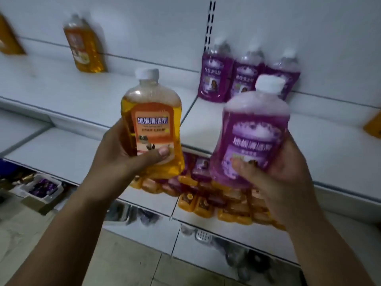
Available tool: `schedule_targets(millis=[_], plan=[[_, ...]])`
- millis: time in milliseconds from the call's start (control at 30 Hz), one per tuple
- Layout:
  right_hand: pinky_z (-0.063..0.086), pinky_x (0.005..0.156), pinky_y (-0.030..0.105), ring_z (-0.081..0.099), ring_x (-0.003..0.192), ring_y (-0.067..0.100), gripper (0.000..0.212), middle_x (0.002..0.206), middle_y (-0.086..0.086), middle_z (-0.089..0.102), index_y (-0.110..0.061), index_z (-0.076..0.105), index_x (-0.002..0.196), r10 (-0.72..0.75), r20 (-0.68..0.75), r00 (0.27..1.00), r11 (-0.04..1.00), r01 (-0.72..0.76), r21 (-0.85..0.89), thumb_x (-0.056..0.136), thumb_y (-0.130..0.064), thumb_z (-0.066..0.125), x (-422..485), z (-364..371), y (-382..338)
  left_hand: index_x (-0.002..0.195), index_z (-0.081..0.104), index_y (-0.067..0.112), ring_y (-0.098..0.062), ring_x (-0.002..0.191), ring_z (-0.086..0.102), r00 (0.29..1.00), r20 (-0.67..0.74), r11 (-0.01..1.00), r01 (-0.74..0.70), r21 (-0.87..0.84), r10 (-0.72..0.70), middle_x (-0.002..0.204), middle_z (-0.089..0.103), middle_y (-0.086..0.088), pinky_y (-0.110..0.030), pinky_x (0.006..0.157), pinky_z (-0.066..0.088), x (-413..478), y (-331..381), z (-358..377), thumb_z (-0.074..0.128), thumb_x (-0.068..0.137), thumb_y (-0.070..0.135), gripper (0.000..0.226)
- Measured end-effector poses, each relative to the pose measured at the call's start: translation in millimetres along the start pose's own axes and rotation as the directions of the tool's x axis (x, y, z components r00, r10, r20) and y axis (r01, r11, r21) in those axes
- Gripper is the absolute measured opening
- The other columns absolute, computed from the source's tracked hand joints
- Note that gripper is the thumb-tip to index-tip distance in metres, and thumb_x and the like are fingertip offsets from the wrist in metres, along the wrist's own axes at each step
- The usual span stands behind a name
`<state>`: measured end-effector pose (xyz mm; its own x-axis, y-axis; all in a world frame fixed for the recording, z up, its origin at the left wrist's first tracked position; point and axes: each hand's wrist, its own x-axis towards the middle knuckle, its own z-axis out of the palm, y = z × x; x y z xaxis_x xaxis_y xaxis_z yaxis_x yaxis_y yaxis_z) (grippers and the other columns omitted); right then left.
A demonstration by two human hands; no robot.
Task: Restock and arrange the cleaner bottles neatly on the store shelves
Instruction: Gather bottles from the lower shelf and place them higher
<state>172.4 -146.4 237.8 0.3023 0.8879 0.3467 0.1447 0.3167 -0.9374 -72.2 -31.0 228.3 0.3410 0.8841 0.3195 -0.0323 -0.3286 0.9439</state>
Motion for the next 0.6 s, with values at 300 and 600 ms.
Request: schedule_targets(millis=[300,600], plan=[[0.060,0.096,0.052,0.072,0.110,0.014,0.061,0.116,-0.007,0.077,-0.027,0.065,0.125,-0.065,-0.181,0.981,0.988,0.038,-0.149,0.072,-0.020,0.095,140,11,10,0.124,0.064,0.025,-0.011,0.098,0.077,0.985,-0.026,0.984,-0.170,0.055,0.172,0.108,0.079,0.009,-0.019,0.076,0.059,75,23,10,0.089,0.068,0.020,0.061],[0.061,0.095,0.047,0.071,0.113,0.011,0.084,0.123,-0.008,0.074,-0.026,0.057,0.138,-0.036,-0.181,0.983,0.966,-0.012,-0.260,0.066,-0.015,0.099,218,28,56,0.128,0.063,0.021,-0.008,0.097,0.076,0.984,0.054,0.977,-0.173,0.123,0.167,0.107,0.078,0.012,-0.015,0.074,0.058,135,1,2,0.089,0.072,0.004,0.064]])
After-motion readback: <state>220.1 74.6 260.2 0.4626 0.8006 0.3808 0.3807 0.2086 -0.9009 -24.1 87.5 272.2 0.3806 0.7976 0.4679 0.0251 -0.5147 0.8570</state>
